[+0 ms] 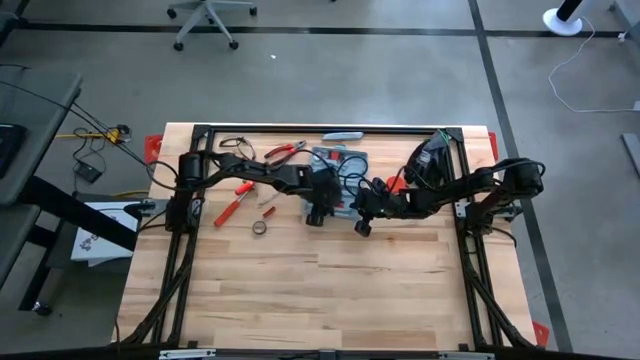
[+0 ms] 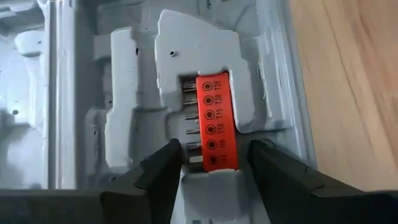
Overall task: Prefit tool cases
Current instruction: Remove the orange multi-bit set from the gray tool case
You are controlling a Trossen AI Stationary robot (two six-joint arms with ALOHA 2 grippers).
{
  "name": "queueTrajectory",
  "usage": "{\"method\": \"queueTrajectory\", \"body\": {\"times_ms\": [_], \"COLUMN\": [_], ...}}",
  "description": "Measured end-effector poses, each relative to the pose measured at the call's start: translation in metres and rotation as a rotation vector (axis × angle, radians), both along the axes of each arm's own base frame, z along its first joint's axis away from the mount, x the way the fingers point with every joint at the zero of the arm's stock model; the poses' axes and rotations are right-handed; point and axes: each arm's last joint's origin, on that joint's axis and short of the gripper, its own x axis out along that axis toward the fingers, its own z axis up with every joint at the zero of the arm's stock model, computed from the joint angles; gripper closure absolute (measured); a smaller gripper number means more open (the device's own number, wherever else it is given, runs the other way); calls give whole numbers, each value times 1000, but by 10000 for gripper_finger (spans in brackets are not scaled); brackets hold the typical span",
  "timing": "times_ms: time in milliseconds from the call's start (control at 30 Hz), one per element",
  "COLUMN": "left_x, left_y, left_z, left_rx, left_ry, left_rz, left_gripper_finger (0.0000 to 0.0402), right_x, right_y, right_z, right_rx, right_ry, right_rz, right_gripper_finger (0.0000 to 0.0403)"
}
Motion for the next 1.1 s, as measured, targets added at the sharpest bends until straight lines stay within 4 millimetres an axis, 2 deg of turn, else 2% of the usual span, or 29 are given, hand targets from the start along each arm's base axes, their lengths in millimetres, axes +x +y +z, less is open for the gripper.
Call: {"method": "queueTrajectory", "body": {"times_ms": [133,433,667,800,867,1100], "left_x": [2,5,7,12,14,9], "left_y": [0,0,-3,-8,-11,-16], "left_z": [-12,-13,-12,1,7,40], "left_rx": [-46,-78,-37,11,29,49], "left_ry": [11,-24,-45,-77,-79,-97], "left_rz": [-5,69,115,105,91,91], "left_gripper_finger": [264,362,364,369,398,397], "right_x": [0,-6,-6,-6,-6,-5], "right_y": [0,0,1,2,2,3], "right_z": [0,-5,-5,-5,-5,-5], "right_rx": [0,9,-20,-27,-28,-29], "right_ry": [6,80,78,78,81,79], "right_rz": [0,-10,-38,-39,-39,5], "right_gripper_finger": [403,403,403,403,403,403]}}
